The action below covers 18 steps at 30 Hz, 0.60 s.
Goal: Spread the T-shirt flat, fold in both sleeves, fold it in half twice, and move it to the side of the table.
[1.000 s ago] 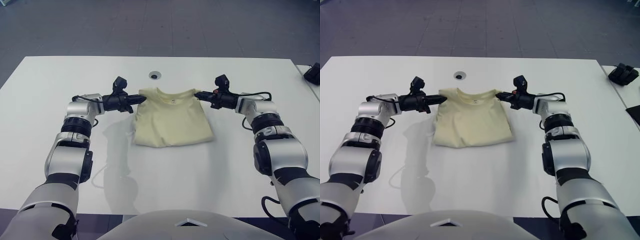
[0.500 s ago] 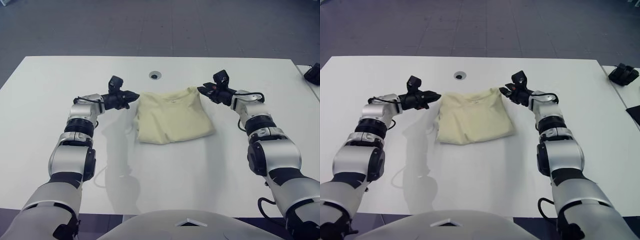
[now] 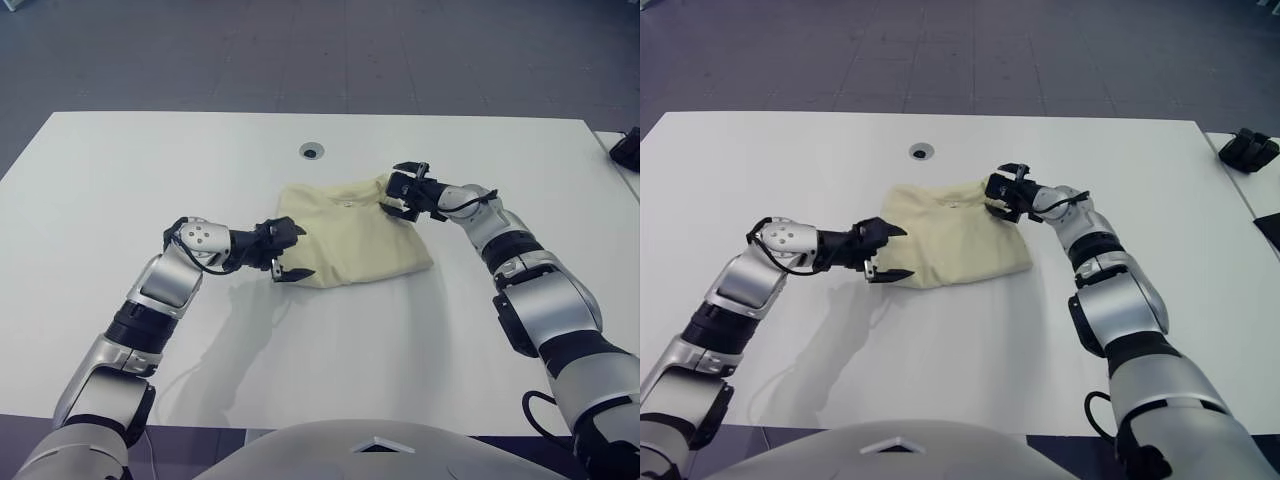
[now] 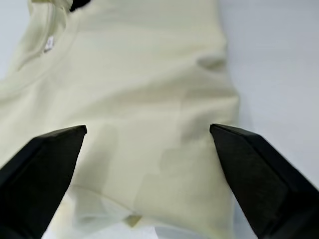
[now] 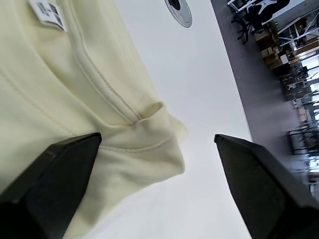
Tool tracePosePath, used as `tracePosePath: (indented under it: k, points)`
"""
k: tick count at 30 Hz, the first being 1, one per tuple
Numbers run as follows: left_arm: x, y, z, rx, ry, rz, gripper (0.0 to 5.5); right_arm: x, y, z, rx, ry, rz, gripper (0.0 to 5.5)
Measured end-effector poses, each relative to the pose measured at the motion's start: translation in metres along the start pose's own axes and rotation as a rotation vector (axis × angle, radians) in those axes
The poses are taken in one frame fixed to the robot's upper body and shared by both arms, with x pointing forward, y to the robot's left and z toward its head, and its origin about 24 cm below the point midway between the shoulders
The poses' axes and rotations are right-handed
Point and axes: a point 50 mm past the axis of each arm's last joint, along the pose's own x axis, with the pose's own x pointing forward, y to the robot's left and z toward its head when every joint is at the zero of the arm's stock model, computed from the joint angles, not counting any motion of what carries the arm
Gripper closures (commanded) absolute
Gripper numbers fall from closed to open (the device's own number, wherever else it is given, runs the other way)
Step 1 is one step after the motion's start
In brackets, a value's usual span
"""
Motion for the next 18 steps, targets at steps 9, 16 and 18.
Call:
tracePosePath:
  k: [9, 16, 18]
  points:
    - [-0.009, 0.041, -0.016, 0.175, 0.174, 0.211, 0.1, -0.035, 0.011, -0.001, -0.184, -0.165, 0.236, 0.12]
    - [-0.018, 0.071, -0.025, 0.246, 0.254, 0.243, 0.1, -0.069, 0.05, 0.03, -0.12, -0.3, 0.461, 0.12]
    - [-0.022, 0.081, -0.028, 0.264, 0.287, 0.271, 0.1, -0.076, 0.065, 0.045, -0.059, -0.338, 0.529, 0.12]
